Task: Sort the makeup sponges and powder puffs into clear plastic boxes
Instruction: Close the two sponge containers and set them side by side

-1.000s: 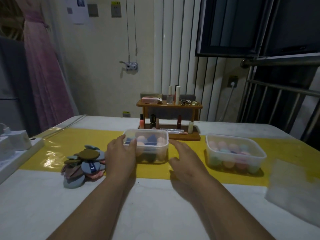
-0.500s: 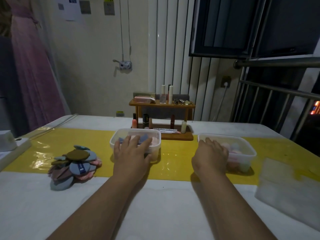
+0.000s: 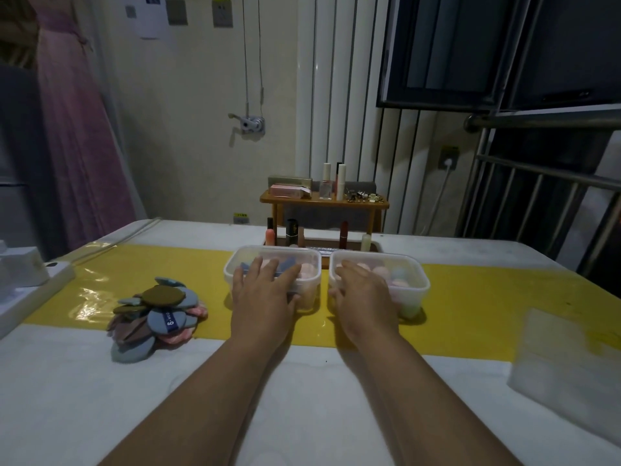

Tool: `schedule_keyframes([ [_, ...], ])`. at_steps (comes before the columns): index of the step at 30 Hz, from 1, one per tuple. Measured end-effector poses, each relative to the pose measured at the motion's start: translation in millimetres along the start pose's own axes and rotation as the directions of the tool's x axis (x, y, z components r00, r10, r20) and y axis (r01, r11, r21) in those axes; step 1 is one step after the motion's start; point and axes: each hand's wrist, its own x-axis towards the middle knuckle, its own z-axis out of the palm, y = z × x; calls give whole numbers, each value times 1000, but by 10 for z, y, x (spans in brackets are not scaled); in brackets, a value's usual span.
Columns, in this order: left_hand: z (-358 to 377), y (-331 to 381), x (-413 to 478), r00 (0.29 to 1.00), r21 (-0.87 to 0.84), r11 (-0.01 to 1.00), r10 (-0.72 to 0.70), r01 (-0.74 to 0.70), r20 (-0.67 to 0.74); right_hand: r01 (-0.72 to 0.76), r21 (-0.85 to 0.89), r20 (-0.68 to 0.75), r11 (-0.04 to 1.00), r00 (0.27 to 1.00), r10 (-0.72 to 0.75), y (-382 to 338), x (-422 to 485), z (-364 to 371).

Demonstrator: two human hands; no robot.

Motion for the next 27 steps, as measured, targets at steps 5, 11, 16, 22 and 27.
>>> schedule_keyframes([
  [5, -42, -4, -40, 997, 59, 996, -66, 68, -32, -22, -159, 15, 987, 1000, 25, 104, -22, -64],
  [11, -68, 20, -52, 994, 40, 993, -111, 111, 9, -19, -205, 92, 979, 995, 38, 152, -14, -50],
  [16, -50, 40, -47, 993, 36, 994, -104, 102, 57, 30, -212, 163, 977, 987, 5, 173, 1, -53],
  [22, -110, 104, -99, 997, 12, 998, -58, 58, 53, 24, -110, 185, 994, 983, -3, 154, -18, -200],
  [27, -233, 332, -95, 997, -255, 967, 45, -28, 60, 14, -103, 131, 995, 991, -1, 151, -31, -488],
])
